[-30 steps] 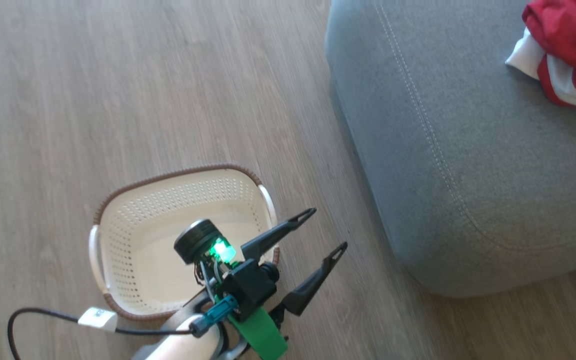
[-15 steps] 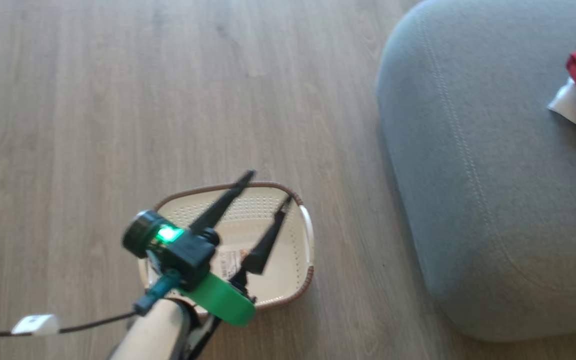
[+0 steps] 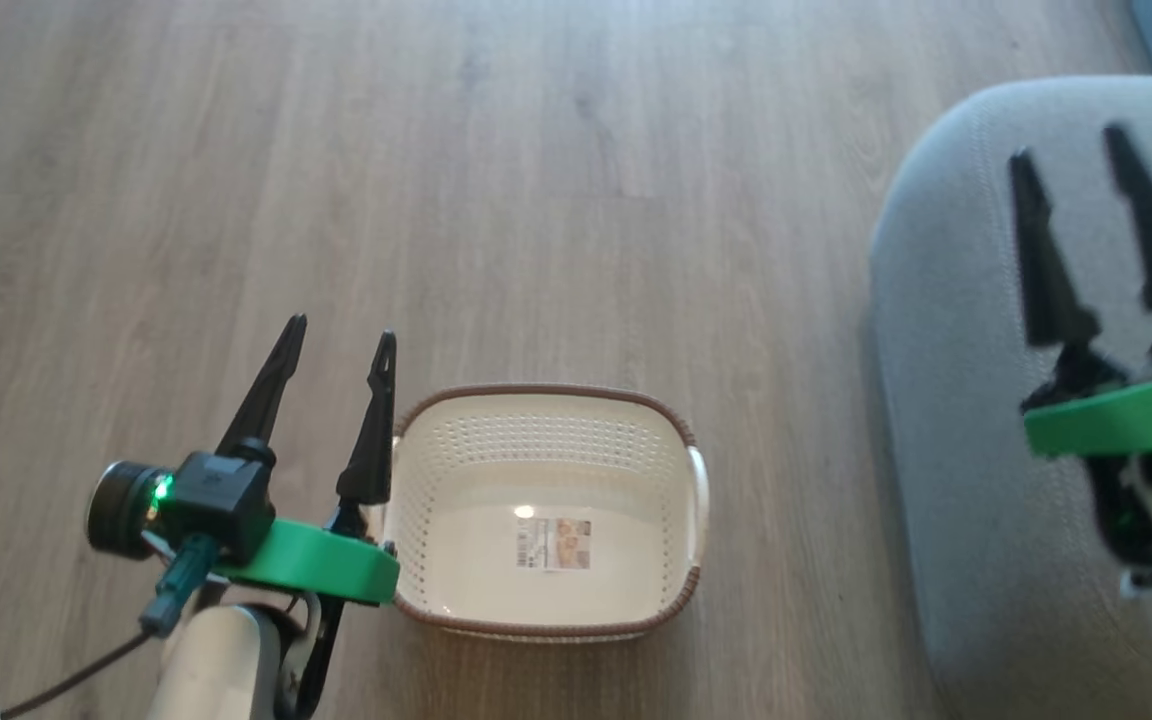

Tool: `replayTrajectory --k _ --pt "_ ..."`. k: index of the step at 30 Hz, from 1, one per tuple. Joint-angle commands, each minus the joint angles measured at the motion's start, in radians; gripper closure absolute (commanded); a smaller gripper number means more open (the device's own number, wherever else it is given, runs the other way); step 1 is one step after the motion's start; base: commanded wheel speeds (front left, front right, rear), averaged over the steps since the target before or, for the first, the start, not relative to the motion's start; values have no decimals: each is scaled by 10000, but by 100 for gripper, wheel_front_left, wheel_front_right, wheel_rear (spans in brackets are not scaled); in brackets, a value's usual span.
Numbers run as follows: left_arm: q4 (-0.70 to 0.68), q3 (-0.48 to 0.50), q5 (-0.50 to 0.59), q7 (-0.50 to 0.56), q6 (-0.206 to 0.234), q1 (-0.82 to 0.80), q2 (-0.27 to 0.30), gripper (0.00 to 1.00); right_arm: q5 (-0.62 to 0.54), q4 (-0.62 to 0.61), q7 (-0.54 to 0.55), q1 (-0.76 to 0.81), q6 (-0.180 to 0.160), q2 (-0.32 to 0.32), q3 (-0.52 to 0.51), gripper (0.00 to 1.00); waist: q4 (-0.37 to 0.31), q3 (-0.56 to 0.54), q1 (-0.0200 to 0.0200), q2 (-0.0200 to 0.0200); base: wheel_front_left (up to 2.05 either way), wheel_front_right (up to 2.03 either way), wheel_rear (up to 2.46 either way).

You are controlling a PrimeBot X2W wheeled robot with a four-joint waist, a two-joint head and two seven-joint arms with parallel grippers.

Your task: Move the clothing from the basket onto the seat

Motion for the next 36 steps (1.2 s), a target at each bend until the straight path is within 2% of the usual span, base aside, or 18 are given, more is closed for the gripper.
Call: replayTrajectory --k 1,9,16,23,36 --pt "-276 341 62 -95 124 -135 -54 0 -77 -126 -94 147 -4 26 102 0 314 -166 1 0 0 0 0" --pt "121 329 -76 -95 391 372 -58 0 -856 504 -130 1852 -4 1668 -364 0 960 -433 1 0 0 0 0" --pt "634 106 -282 -95 -165 605 -59 0 -1806 629 -132 2857 -4 2846 -1348 0 1041 -383 1 0 0 0 0" --pt "798 8 -347 -95 -430 692 -60 0 -2166 650 -132 3219 -4 3111 -2155 0 969 -375 1 0 0 0 0" --pt "921 106 -561 -95 -367 680 -60 0 -1826 732 -133 3175 -4 3123 -2107 0 814 -306 1 0 0 0 0"
